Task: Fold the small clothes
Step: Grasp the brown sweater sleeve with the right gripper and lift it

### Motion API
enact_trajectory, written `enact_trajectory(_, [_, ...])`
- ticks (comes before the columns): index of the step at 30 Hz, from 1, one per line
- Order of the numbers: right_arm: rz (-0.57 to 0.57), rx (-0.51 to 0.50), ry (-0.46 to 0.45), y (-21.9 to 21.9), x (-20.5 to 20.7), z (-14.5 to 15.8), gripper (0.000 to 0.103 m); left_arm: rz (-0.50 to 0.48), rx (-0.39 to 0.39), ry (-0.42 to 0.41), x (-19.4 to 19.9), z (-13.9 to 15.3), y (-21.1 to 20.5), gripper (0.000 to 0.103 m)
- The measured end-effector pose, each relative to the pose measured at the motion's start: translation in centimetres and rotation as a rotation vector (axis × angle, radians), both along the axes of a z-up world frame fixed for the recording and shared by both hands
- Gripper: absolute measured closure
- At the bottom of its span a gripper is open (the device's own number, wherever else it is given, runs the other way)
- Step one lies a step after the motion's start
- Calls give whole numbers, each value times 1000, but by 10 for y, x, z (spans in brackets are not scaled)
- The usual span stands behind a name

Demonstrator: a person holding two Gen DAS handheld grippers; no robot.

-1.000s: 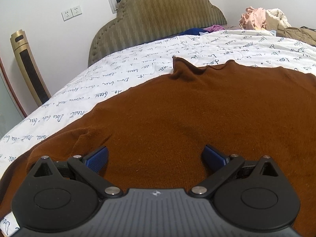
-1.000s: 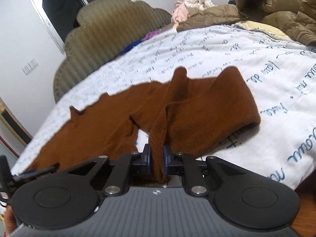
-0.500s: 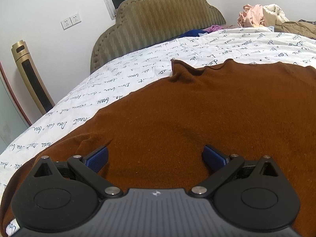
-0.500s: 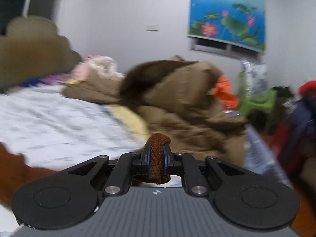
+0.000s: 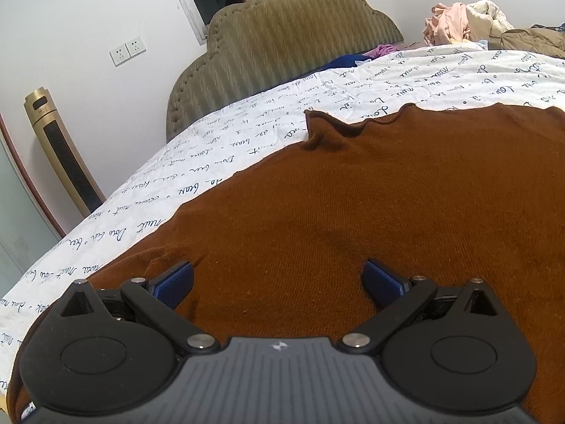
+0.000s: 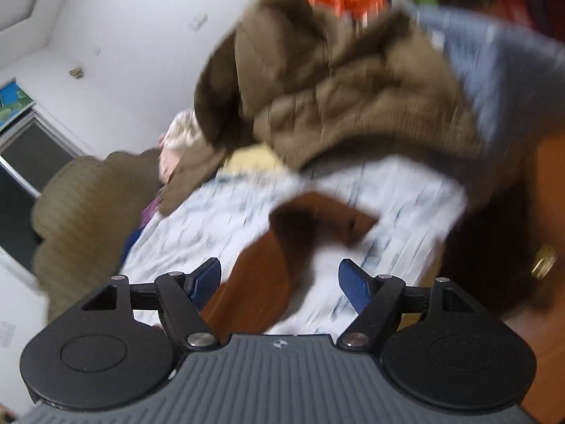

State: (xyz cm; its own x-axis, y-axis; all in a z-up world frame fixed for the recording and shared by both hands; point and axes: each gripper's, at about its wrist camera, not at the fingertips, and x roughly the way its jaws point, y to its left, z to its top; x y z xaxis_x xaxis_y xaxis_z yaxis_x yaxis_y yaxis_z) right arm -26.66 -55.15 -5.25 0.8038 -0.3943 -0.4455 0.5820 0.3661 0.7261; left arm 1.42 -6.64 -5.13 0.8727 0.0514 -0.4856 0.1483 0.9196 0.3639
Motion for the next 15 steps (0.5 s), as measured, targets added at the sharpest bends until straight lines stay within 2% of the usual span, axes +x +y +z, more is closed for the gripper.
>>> enact_trajectory(5, [-123,-27,-6,-17,22,-5,29,-2,-4,1,0,0,0,0])
enact_trajectory(8, [-174,7,-28,-33,27,-7,30,-2,0,-2,-1,0,-1,0])
enact_trajectory(9, [-181,23,-28,-37,25,-8,47,-2,2,-4,-1,0,-1,0])
enact_trajectory(10, [-182,34,-27,-40,24,-8,77,-3,3,-4,-1,0,-1,0])
enact_trajectory(11, [-179,37,-15,-41,25,-8,91,-2,4,-4,-1,0,-2,0])
enact_trajectory(13, [-174,-19,4,-40,20,1,92,-3,6,-5,-1,0,-2,0])
enact_trajectory(15, [-171,-150,56,-28,21,16,92,-3,8,-5,-1,0,-2,0])
